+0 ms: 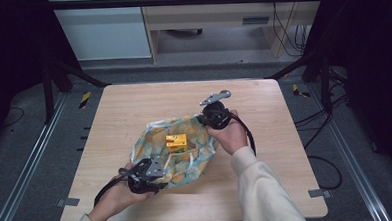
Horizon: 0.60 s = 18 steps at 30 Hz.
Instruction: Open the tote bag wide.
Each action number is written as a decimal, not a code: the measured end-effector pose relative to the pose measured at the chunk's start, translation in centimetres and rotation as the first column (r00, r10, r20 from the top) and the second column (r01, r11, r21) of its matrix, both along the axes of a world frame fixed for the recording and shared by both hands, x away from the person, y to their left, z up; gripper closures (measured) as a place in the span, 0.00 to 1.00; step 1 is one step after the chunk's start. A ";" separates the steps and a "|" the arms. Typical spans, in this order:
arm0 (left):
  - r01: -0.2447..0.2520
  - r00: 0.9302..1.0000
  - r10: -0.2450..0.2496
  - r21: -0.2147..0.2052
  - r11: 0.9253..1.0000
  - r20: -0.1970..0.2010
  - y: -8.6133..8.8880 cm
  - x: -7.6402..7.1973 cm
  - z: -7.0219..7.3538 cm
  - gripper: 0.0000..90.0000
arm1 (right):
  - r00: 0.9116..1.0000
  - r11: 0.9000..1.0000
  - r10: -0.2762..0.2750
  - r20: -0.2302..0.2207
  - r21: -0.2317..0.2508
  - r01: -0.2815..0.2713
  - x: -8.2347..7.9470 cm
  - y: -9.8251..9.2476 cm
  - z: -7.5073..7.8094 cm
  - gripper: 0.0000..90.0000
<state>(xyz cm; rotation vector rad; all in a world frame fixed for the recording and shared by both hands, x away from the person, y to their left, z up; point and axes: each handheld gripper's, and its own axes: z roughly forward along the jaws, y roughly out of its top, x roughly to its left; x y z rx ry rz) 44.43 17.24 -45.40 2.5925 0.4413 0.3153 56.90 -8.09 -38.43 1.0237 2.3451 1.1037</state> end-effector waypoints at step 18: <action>0.008 0.999 -0.007 0.031 0.999 -0.033 -0.2 -0.1 -1.5 0.95 | 0.989 0.993 -0.120 -0.091 -0.030 0.117 3.6 -1.5 -4.0 1.00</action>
